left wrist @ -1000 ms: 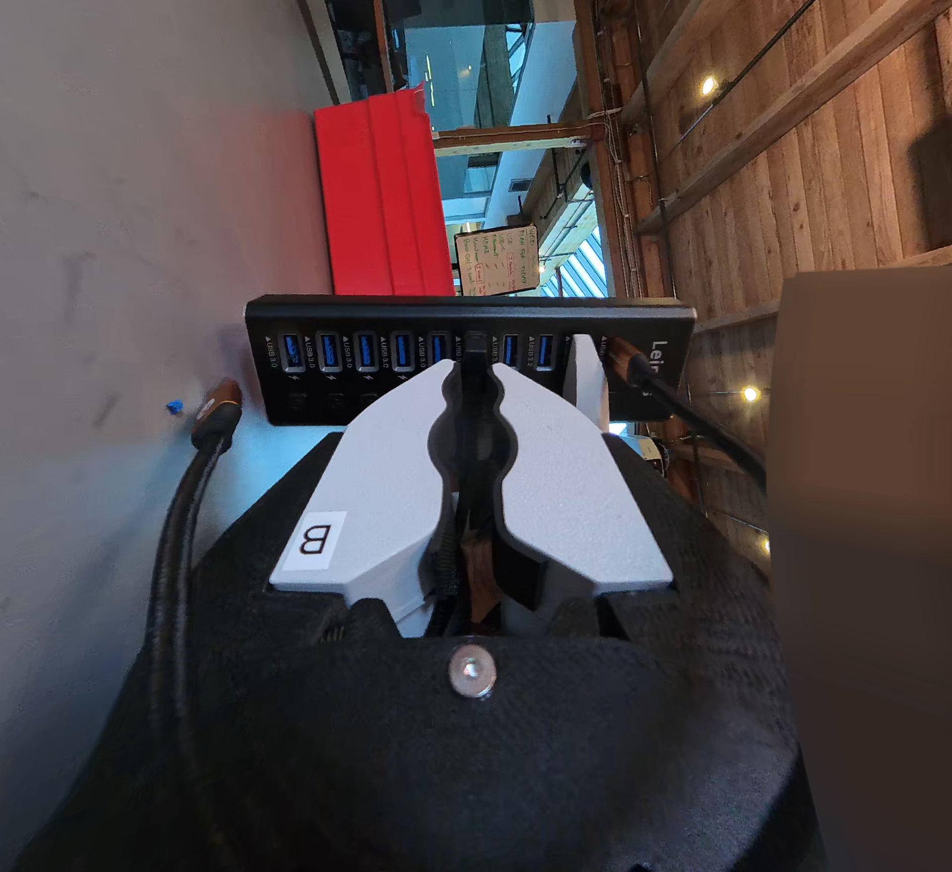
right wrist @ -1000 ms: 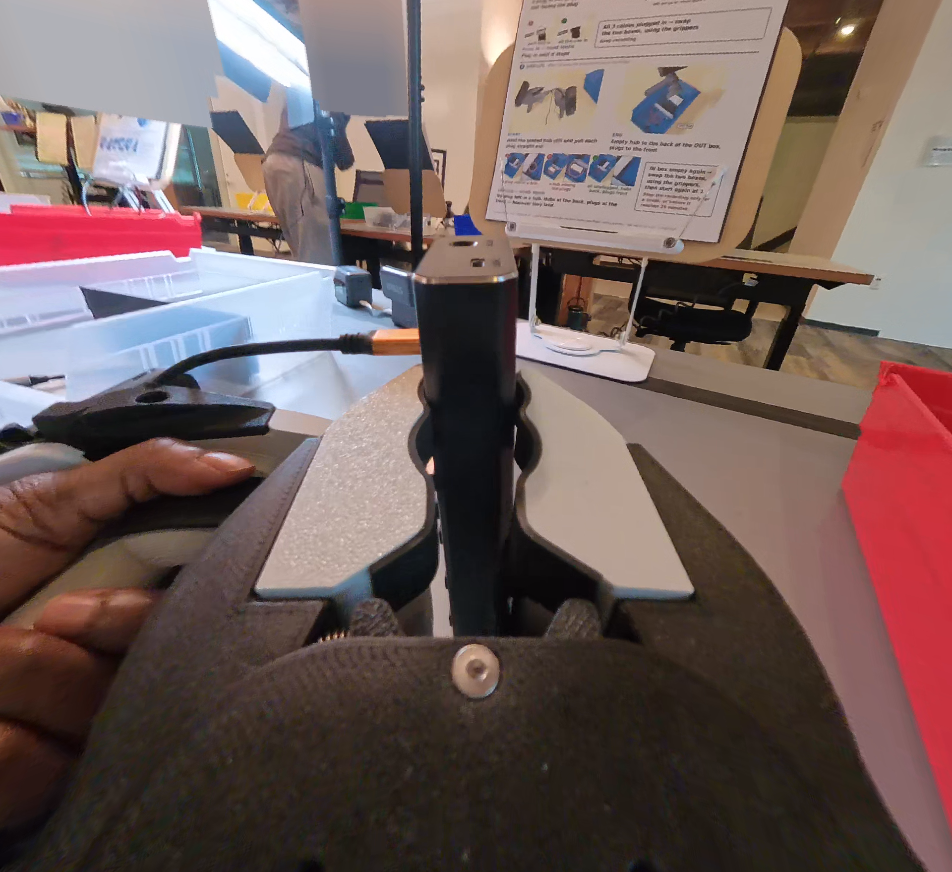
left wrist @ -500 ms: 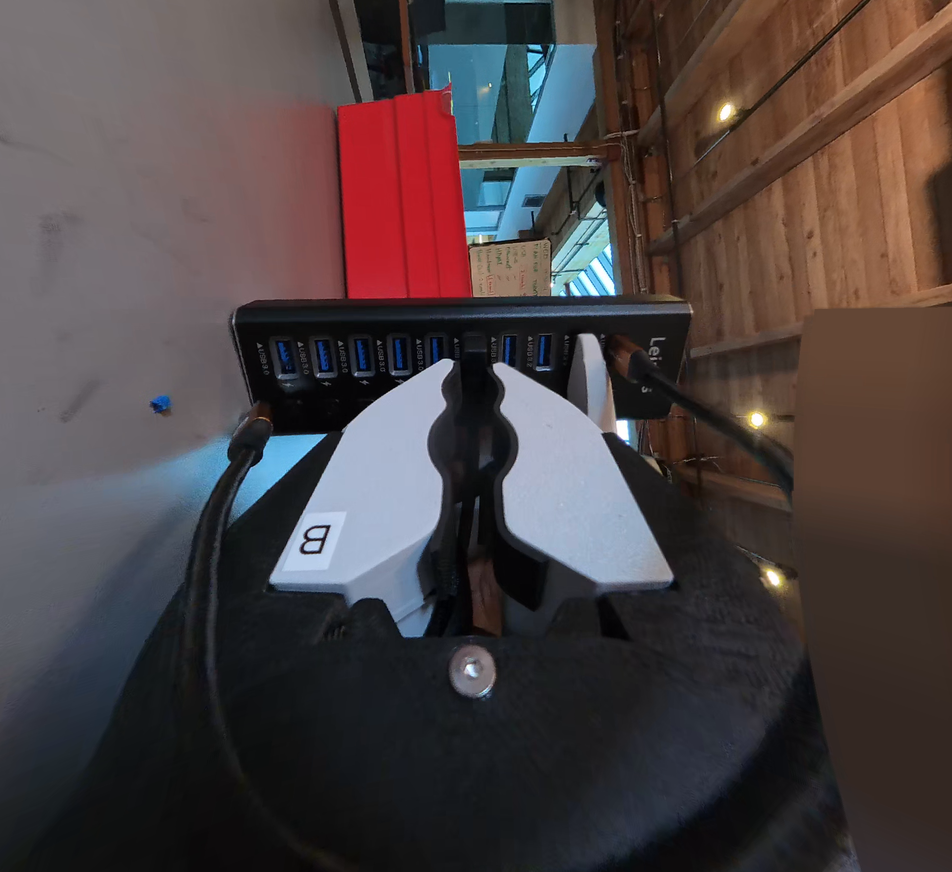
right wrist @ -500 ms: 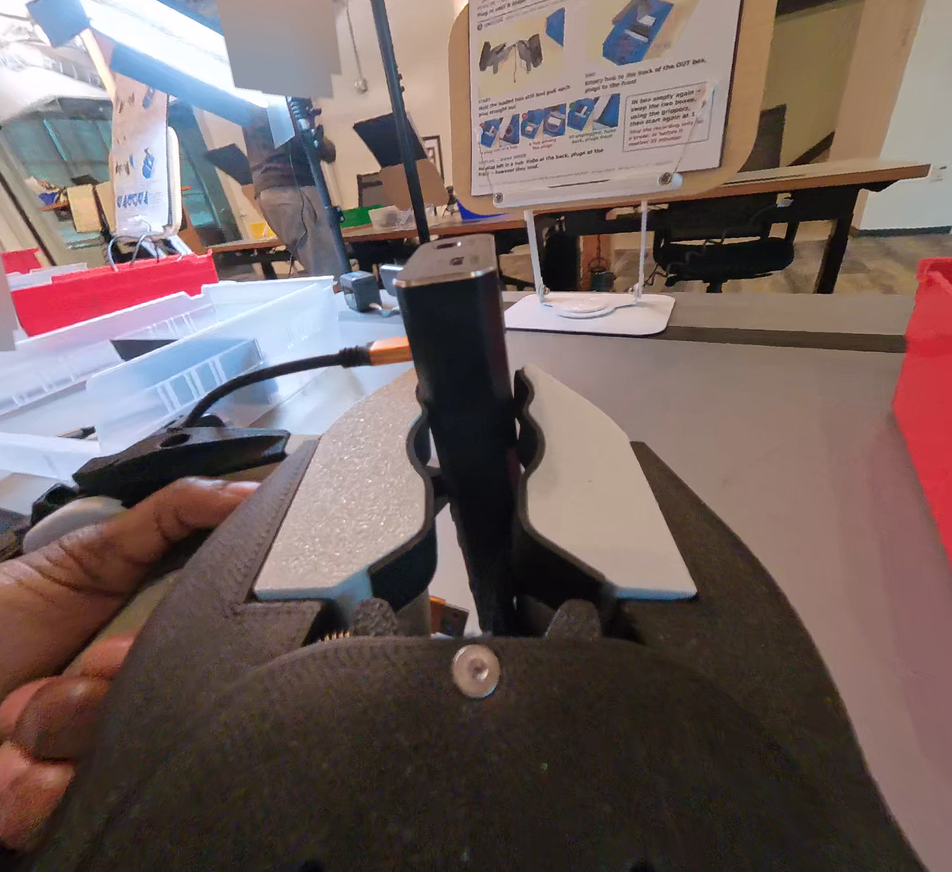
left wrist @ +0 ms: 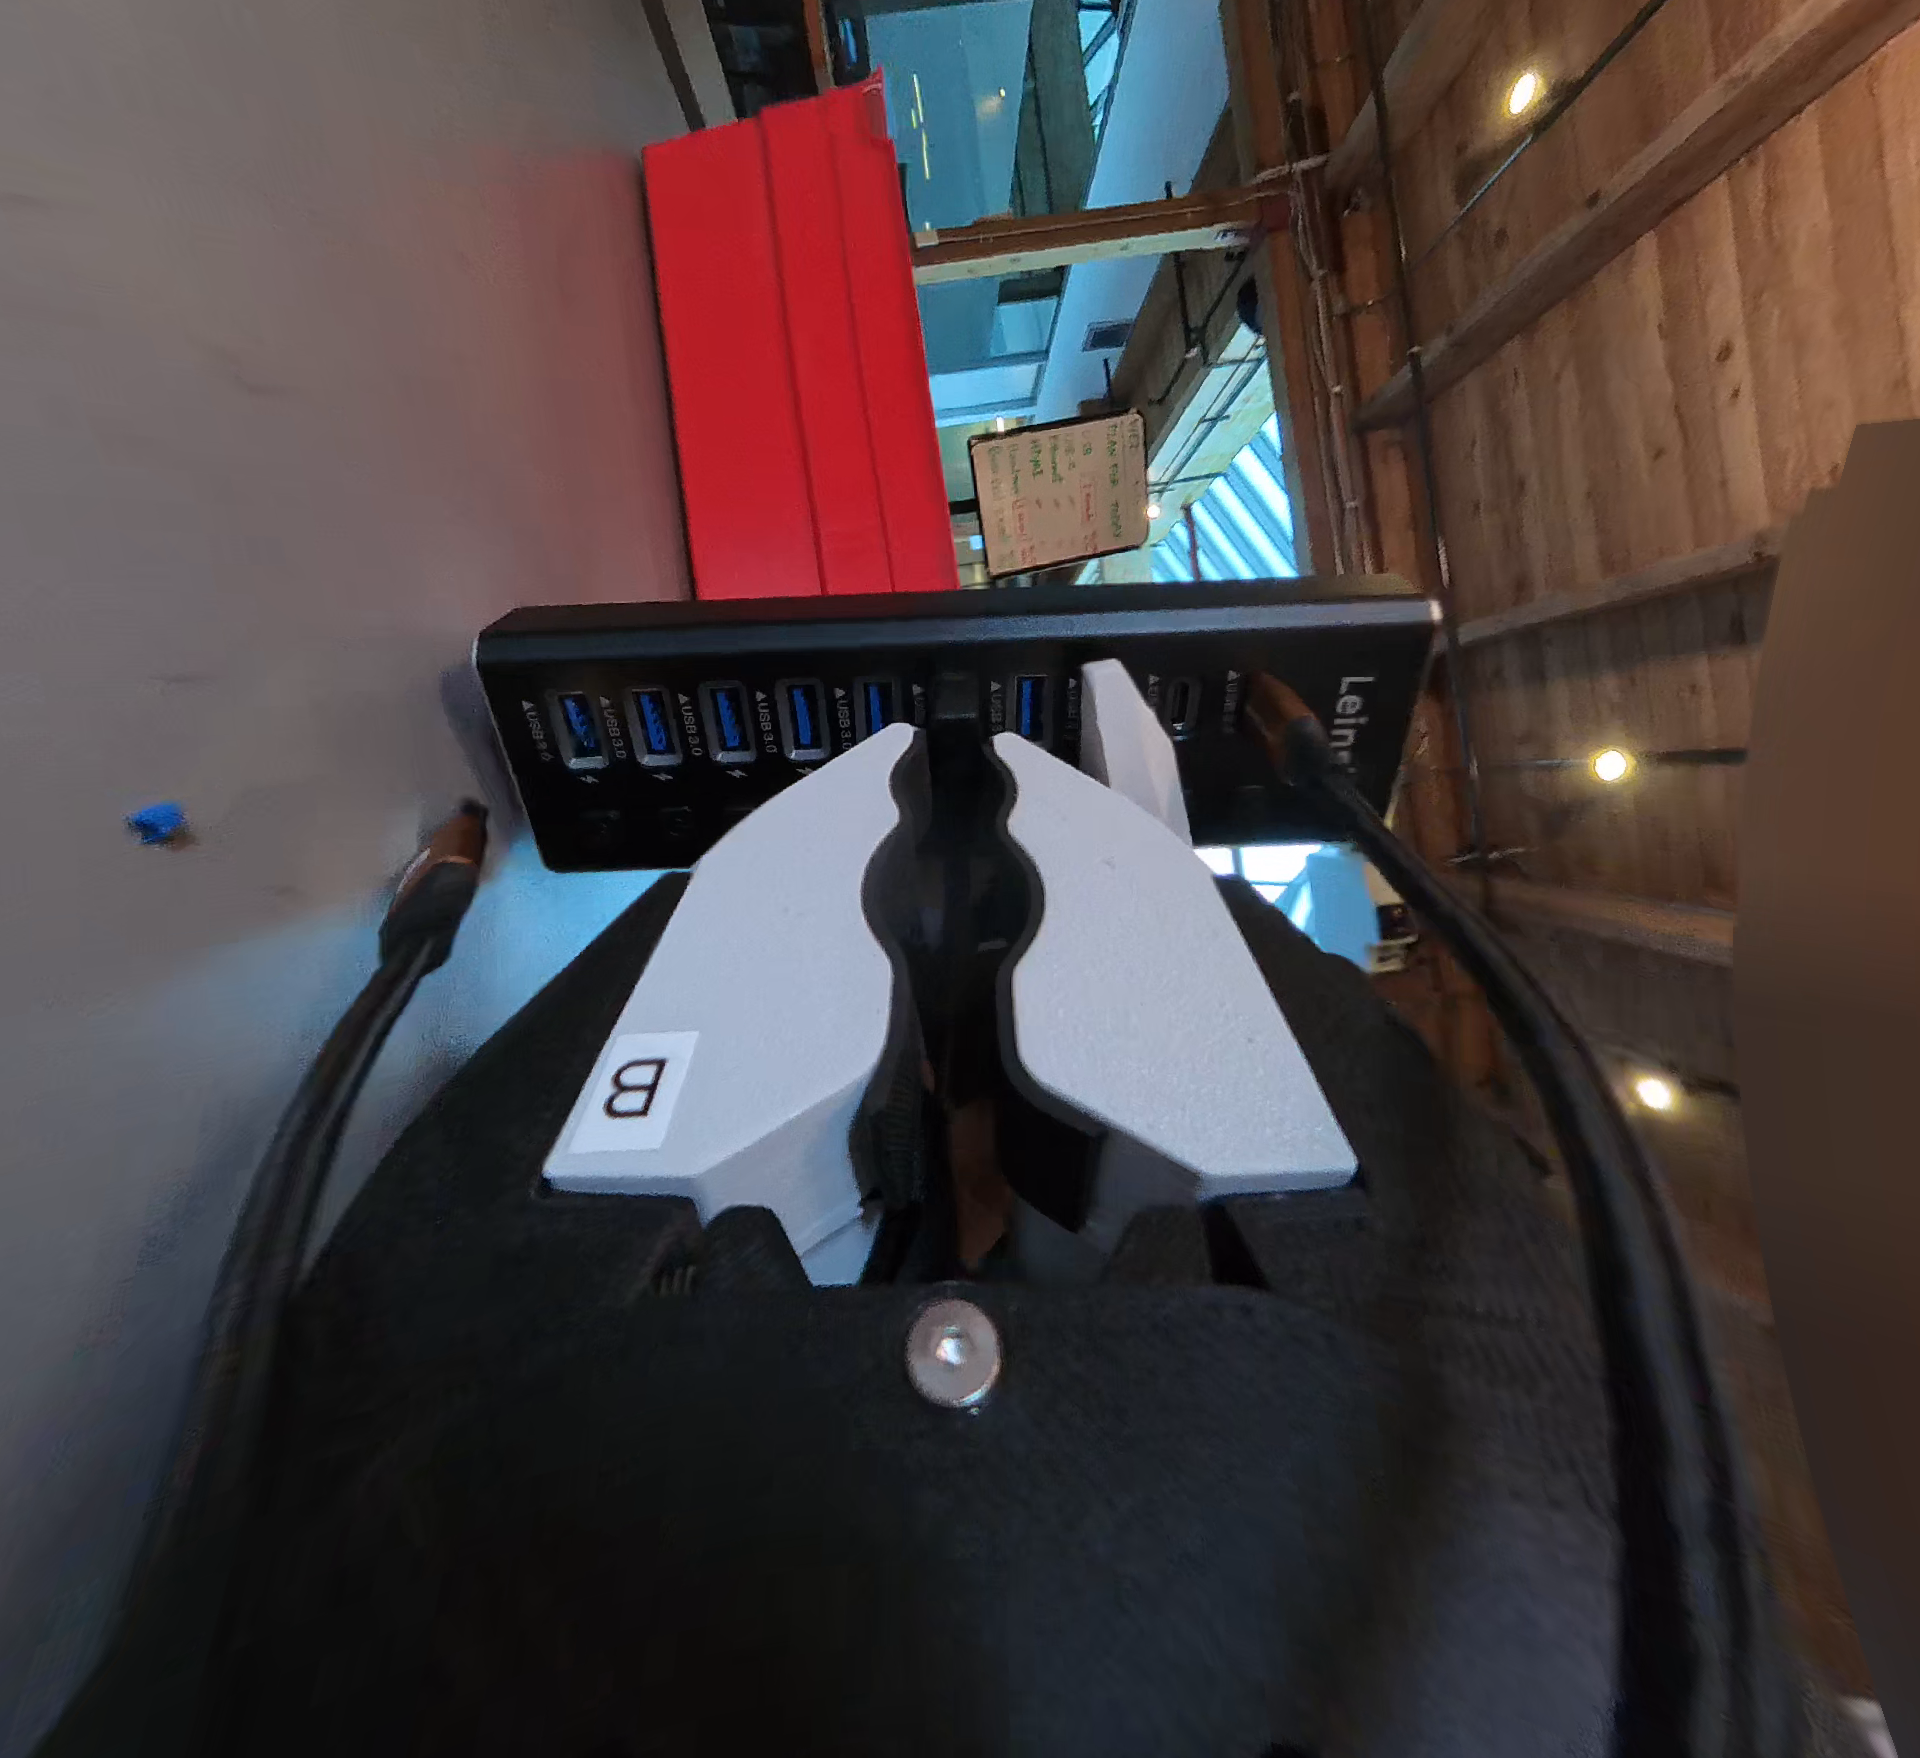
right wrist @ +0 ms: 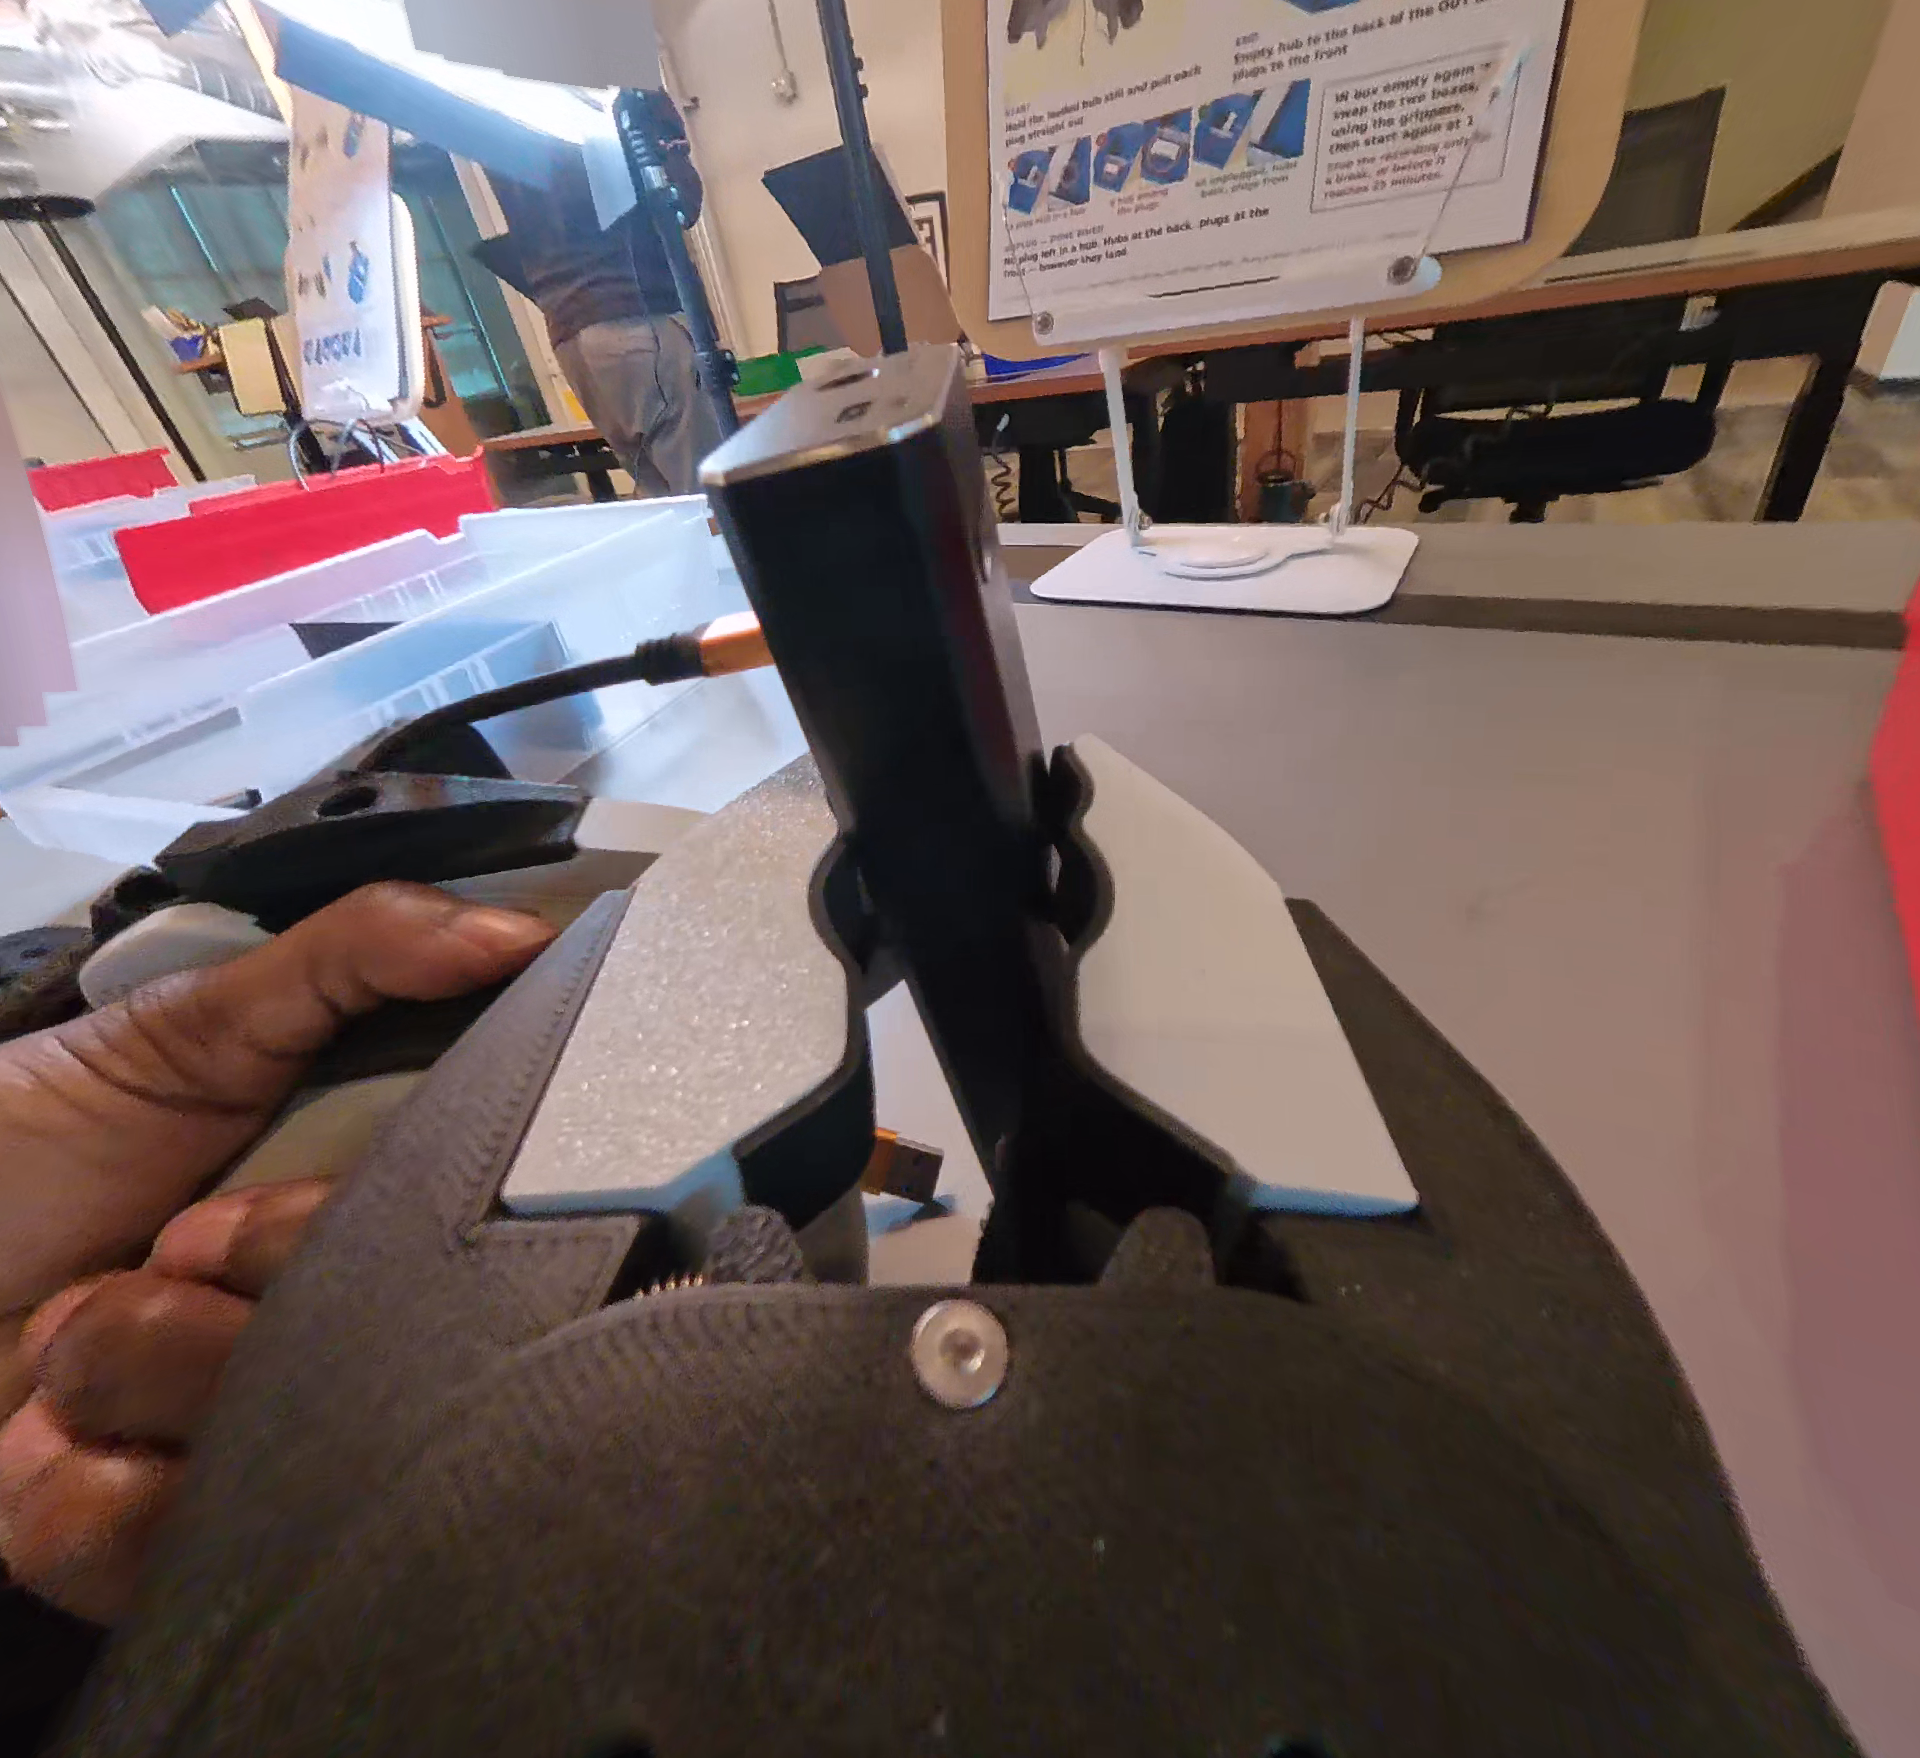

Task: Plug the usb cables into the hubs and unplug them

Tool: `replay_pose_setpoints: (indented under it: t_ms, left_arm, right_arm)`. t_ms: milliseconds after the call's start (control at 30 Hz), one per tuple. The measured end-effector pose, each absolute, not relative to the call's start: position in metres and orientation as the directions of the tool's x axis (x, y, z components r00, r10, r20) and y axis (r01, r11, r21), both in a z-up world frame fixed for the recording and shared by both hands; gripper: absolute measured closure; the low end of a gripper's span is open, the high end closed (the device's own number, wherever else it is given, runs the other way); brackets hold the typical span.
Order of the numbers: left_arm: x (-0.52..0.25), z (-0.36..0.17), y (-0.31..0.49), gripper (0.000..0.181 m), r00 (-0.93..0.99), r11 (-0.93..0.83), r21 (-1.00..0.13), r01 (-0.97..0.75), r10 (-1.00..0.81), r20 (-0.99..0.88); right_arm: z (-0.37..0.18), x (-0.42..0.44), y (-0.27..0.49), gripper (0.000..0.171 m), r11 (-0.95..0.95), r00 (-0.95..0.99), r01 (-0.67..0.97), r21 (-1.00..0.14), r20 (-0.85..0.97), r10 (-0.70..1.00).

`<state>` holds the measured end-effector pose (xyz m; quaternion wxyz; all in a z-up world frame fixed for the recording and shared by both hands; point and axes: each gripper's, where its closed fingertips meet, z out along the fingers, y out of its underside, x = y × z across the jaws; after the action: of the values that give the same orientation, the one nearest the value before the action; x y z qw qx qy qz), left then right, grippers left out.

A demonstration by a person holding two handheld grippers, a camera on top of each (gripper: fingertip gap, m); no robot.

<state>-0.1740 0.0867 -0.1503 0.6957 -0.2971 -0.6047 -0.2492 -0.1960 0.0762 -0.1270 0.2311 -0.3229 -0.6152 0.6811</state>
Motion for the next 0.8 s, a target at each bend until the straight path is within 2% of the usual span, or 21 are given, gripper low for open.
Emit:
replay_pose_setpoints:
  t_ms: [33,200,267,367,500,567,633,700,733,800]
  left_arm:
    - [-0.176,-0.150,0.087,0.172,0.160,0.700,-0.137,0.701,0.032,0.987]
    - [-0.178,-0.153,0.086,0.172,0.155,0.690,-0.122,0.714,0.015,0.988]
    - [-0.180,-0.149,0.086,0.169,0.162,0.683,-0.095,0.724,-0.035,0.986]
    - [-0.178,-0.142,0.084,0.153,0.179,0.650,-0.063,0.757,-0.114,0.977]
    - [-0.173,-0.145,0.080,0.167,0.245,0.652,-0.166,0.740,-0.032,0.969]
    - [-0.174,-0.149,0.077,0.166,0.256,0.655,-0.226,0.721,0.050,0.965]
    - [-0.173,-0.149,0.075,0.169,0.254,0.659,-0.223,0.718,0.050,0.966]
    - [-0.173,-0.150,0.073,0.170,0.254,0.665,-0.219,0.714,0.046,0.966]
    - [-0.173,-0.150,0.072,0.170,0.254,0.665,-0.221,0.714,0.049,0.966]
    - [-0.172,-0.150,0.073,0.170,0.258,0.665,-0.233,0.710,0.062,0.964]
  right_arm:
    - [-0.127,-0.196,0.075,0.136,-0.130,-0.686,0.075,-0.989,-0.146,0.713]
    - [-0.131,-0.199,0.074,0.136,-0.141,-0.716,0.112,-0.984,-0.179,0.675]
    - [-0.130,-0.205,0.077,0.138,-0.206,-0.696,0.155,-0.966,-0.255,0.671]
    - [-0.126,-0.210,0.084,0.140,-0.288,-0.660,0.184,-0.940,-0.335,0.672]
    - [-0.127,-0.203,0.074,0.140,-0.261,-0.689,0.182,-0.948,-0.312,0.654]
    - [-0.132,-0.202,0.070,0.138,-0.237,-0.697,0.201,-0.951,-0.309,0.647]
    - [-0.127,-0.199,0.069,0.134,-0.237,-0.723,0.195,-0.952,-0.303,0.621]
    - [-0.115,-0.198,0.079,0.122,-0.254,-0.713,0.134,-0.958,-0.272,0.646]
    - [-0.112,-0.197,0.081,0.122,-0.219,-0.711,0.100,-0.971,-0.224,0.666]
    - [-0.114,-0.192,0.078,0.133,-0.095,-0.723,0.046,-0.994,-0.099,0.684]
